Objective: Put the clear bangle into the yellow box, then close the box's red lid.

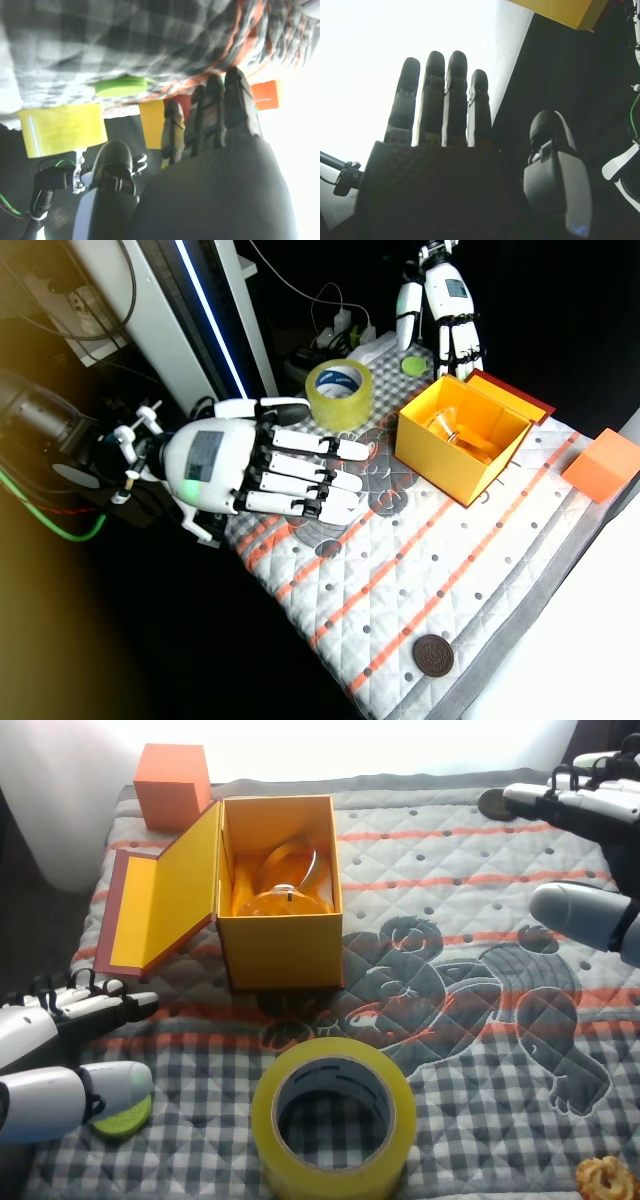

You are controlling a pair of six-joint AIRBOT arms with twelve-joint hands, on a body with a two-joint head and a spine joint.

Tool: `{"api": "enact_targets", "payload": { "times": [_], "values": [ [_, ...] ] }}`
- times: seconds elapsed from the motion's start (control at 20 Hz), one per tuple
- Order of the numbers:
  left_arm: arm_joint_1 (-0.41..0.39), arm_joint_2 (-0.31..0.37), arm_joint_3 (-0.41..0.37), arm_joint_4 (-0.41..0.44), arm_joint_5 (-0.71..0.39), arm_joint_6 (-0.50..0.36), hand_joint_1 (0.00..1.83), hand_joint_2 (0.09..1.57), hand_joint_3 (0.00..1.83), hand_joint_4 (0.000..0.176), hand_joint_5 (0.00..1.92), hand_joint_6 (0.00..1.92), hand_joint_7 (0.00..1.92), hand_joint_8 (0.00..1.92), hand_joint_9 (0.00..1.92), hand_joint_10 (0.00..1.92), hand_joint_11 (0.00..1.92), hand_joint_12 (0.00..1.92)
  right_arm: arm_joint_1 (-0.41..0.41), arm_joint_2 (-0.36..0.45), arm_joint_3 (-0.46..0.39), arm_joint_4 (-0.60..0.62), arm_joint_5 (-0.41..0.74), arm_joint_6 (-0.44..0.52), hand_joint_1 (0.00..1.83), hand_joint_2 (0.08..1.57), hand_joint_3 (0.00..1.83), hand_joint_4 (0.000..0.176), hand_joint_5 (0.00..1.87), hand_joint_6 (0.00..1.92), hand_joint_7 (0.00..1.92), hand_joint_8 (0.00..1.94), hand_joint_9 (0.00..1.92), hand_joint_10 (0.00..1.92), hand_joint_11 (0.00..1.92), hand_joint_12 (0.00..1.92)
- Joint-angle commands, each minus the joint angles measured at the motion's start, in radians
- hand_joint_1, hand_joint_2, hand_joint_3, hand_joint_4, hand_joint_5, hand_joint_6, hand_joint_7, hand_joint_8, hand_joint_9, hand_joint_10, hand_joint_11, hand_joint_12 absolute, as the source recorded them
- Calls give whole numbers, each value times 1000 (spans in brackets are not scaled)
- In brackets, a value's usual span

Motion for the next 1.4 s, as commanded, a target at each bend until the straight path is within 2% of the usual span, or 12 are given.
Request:
{"api": "enact_targets", "payload": {
  "times": [0.0,0.05,0.1,0.25,0.3,0.45,0.55,0.85,1.05,1.15,1.3,1.35],
  "values": [
    [-12,-3,7,14,-83,-4,0,1301,6,80,70,0,0,0,0,0,0,0,6,3,4,7,125,9,0,1199,0,79,366,1,505,2,396,1,0,508],
    [-13,-7,9,14,-80,-4,0,1296,3,79,50,0,0,0,0,0,0,0,6,3,4,7,125,9,0,1209,1,74,366,1,504,1,398,2,0,509],
    [-16,-13,12,14,-78,-4,0,1298,4,54,91,17,30,11,13,5,0,0,6,4,3,7,125,11,0,1206,0,80,369,2,508,3,403,4,1,512],
    [-38,-35,28,11,-59,-4,0,1298,3,7,80,8,40,11,10,2,0,0,4,7,3,7,125,13,0,1205,0,85,369,1,511,3,395,0,0,512],
    [-51,-44,37,11,-49,-4,0,1283,0,3,52,1,35,8,6,1,0,0,2,8,3,7,125,14,0,1208,1,85,375,4,520,6,392,0,0,510],
    [-83,-72,61,8,-28,-4,0,1276,0,0,42,5,26,2,0,0,0,0,-1,7,3,10,125,16,0,1225,0,75,373,0,521,1,413,4,2,556],
    [-97,-80,70,2,-25,-4,0,1269,0,0,29,0,32,4,0,0,0,0,-3,8,2,10,125,18,0,1221,0,86,378,2,523,2,426,8,9,565],
    [-96,-48,54,-52,-126,-4,0,1278,0,0,35,0,18,0,0,0,0,0,-12,9,0,13,125,20,0,1220,0,89,381,2,532,3,418,2,0,565],
    [-74,-23,23,-81,-223,-4,0,1273,0,0,18,0,17,0,13,5,0,0,-16,9,-1,15,125,24,0,1243,1,62,368,0,524,0,425,0,0,586],
    [-52,-9,2,-99,-287,-4,0,1268,0,0,28,4,19,1,21,8,0,0,-18,8,-1,15,125,25,0,1237,0,64,372,1,529,2,428,1,0,569],
    [-32,-6,-13,-130,-373,-4,0,1269,0,1,0,0,0,0,0,0,0,0,-20,8,-1,17,125,26,0,1254,1,39,387,0,574,2,456,1,0,629],
    [-32,-6,-16,-133,-395,-4,0,1269,0,1,0,0,0,0,0,0,0,0,-20,8,-1,18,125,26,0,1254,1,39,387,0,574,2,456,1,0,629]
  ]
}}
